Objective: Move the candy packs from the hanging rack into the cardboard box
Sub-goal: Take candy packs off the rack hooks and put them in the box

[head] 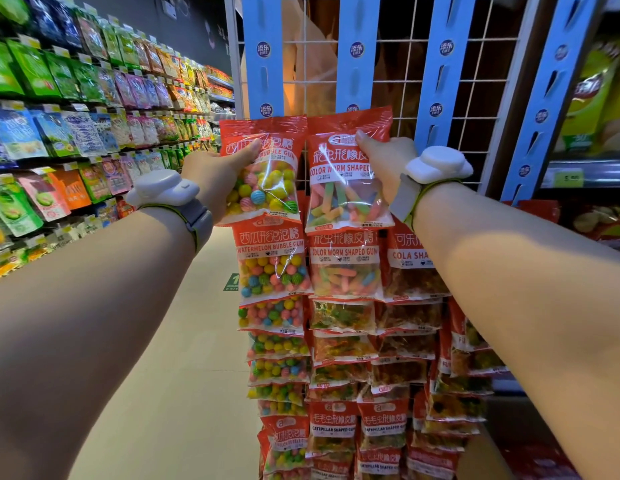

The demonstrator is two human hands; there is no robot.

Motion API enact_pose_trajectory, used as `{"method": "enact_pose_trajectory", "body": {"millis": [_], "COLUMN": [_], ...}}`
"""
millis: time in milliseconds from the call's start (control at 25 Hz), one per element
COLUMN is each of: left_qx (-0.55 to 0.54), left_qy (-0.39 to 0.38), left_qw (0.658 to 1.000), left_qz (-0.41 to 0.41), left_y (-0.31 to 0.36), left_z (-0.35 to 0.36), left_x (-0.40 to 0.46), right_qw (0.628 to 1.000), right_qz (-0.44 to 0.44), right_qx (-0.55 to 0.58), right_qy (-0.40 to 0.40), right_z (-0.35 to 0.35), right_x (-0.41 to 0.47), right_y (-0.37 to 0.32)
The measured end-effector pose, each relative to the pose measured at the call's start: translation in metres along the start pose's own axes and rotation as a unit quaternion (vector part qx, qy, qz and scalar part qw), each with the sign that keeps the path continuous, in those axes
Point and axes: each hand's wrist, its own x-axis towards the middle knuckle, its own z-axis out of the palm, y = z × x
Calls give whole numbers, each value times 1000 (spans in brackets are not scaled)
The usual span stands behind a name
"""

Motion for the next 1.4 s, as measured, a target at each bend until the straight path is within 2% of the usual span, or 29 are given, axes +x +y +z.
{"method": "enact_pose_trajectory", "body": {"millis": [360,920,1120,1320,1400], "left_qx": [8,12,-2,0,8], "left_qy": [-2,-14,-21,-13,-10], "left_qw": [1000,1000,1000,1000,1000], "left_qz": [4,11,7,8,12], "left_y": [-4,-8,-7,-4,-5], "left_z": [5,2,3,1,0], "left_x": [-5,-9,-15,-17,-16], "right_qw": [999,994,994,992,993], "right_qz": [19,-29,-98,-97,-95], "right_qx": [-10,-48,-5,55,70], "right_qy": [-32,-91,-50,-57,-30], "right_z": [-3,-27,-27,-20,-14], "right_x": [-8,-25,-26,-22,-19], "right_y": [3,-16,-18,-18,-16]}}
